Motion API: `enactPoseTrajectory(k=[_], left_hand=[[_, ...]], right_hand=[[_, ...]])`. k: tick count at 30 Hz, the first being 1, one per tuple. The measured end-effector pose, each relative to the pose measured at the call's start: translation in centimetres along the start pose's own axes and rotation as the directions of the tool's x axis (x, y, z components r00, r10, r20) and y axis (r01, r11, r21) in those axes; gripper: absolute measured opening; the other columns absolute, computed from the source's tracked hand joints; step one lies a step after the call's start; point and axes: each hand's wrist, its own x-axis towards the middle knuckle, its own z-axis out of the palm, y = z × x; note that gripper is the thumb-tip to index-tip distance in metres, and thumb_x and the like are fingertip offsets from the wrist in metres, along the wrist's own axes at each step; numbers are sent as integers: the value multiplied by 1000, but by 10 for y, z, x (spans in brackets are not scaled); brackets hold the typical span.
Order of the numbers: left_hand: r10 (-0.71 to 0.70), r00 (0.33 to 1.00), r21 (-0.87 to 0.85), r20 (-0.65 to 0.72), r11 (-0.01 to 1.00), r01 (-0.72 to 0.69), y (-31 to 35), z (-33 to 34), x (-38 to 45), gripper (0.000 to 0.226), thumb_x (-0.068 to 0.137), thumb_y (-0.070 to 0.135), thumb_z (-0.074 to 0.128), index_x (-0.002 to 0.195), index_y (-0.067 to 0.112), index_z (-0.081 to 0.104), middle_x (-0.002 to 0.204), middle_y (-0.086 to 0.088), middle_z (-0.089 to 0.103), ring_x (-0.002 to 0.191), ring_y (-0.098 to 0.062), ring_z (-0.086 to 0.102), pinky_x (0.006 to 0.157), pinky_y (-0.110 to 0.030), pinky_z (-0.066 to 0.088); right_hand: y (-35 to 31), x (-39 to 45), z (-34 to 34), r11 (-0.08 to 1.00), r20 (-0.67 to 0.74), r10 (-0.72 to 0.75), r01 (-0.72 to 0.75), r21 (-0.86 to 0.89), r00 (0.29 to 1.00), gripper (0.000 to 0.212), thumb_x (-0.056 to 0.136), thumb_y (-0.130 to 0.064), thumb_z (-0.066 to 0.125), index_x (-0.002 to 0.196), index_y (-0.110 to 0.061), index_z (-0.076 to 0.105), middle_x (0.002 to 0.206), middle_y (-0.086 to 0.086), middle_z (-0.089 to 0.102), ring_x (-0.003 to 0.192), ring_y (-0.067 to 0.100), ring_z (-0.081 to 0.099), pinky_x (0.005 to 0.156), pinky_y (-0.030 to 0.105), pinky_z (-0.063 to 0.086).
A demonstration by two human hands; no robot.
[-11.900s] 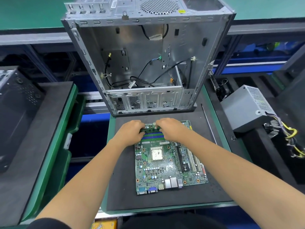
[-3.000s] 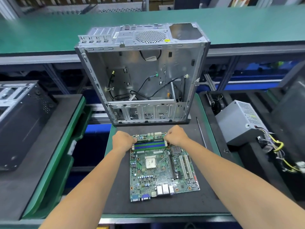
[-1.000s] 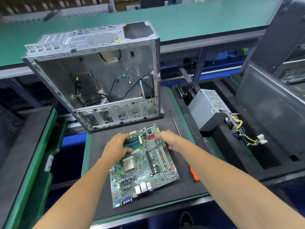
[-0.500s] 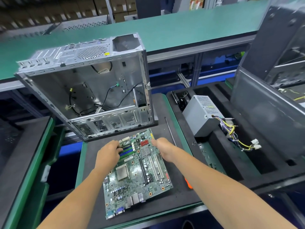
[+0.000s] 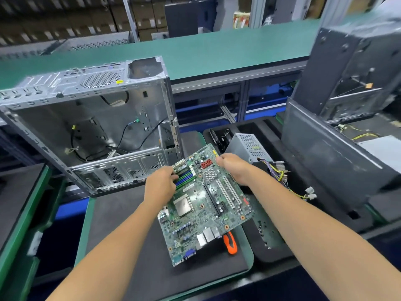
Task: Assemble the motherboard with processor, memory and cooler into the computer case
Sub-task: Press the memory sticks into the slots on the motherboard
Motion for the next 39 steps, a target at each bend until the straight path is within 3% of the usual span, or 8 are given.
enactPoseTrajectory(k=[8, 13, 16, 17, 18, 20, 27, 39], left_hand=[[55, 998, -75, -10, 996, -56, 69, 22, 34, 26, 92, 9, 53, 66, 13, 49, 79, 2, 64, 71, -20, 55, 61, -29, 36], [63, 998, -96, -4, 993, -63, 92, 44, 47, 26, 92, 9, 51, 67, 12, 47, 77, -1, 62, 72, -23, 55, 60, -31, 35], [66, 998, -107, -2, 992, -66, 102, 55, 55, 25, 93, 9, 51, 68, 10, 47, 73, -1, 58, 68, -24, 52, 60, -32, 34], [63, 998, -111, 0, 992, -63, 105, 58, 58, 25, 93, 8, 51, 68, 9, 48, 73, -2, 59, 67, -23, 50, 60, -32, 34], [60, 998, -113, 6, 992, -59, 107, 60, 60, 24, 93, 8, 51, 68, 8, 49, 74, -3, 60, 67, -24, 50, 60, -32, 34], [55, 998, -123, 23, 991, -52, 110, 66, 66, 23, 93, 8, 51, 70, 5, 52, 75, -5, 64, 70, -26, 53, 59, -33, 36], [7, 998, -213, 65, 977, 7, 113, 83, 82, 20, 93, 7, 52, 74, 2, 58, 69, -1, 58, 67, -25, 51, 59, -32, 35], [-21, 994, -208, 103, 977, 42, 101, 106, 93, 22, 93, 11, 55, 71, 8, 52, 63, 8, 49, 60, -14, 45, 51, -30, 26]], right_hand=[[7, 1, -77, 999, -49, -41, 42, 17, 998, 57, 102, -36, 46, 148, -7, 33, 156, 11, 30, 143, 29, 28, 116, 48, 19], [15, 2, -101, 994, -102, -106, 107, 3, 989, 55, 99, -37, 51, 139, 0, 43, 149, 16, 40, 136, 31, 38, 108, 44, 31], [17, 7, -109, 990, -171, -131, 119, -77, 976, 47, 98, -34, 53, 120, 9, 51, 127, 25, 56, 117, 39, 54, 92, 40, 43], [17, 9, -112, 987, -179, -141, 125, -101, 974, 40, 98, -32, 54, 106, 7, 53, 108, 24, 61, 125, 36, 45, 84, 37, 45], [16, 11, -114, 985, -182, -145, 124, -122, 973, 31, 97, -31, 54, 91, -1, 51, 87, 17, 56, 81, 12, 36, 71, 33, 42], [15, 15, -118, 978, -203, -151, 115, -175, 968, 28, 97, -29, 53, 77, -16, 40, 71, 3, 42, 59, 15, 40, 55, 27, 31], [14, 29, -119, 923, -254, -200, 95, -374, 946, 25, 98, -31, 53, 95, -7, 52, 79, 3, 50, 60, 14, 42, 49, 27, 28], [35, 46, -113, 879, -277, -219, 67, -471, 936, 43, 101, -17, 48, 64, -16, 26, 65, 0, 26, 53, 13, 28, 47, 27, 22]])
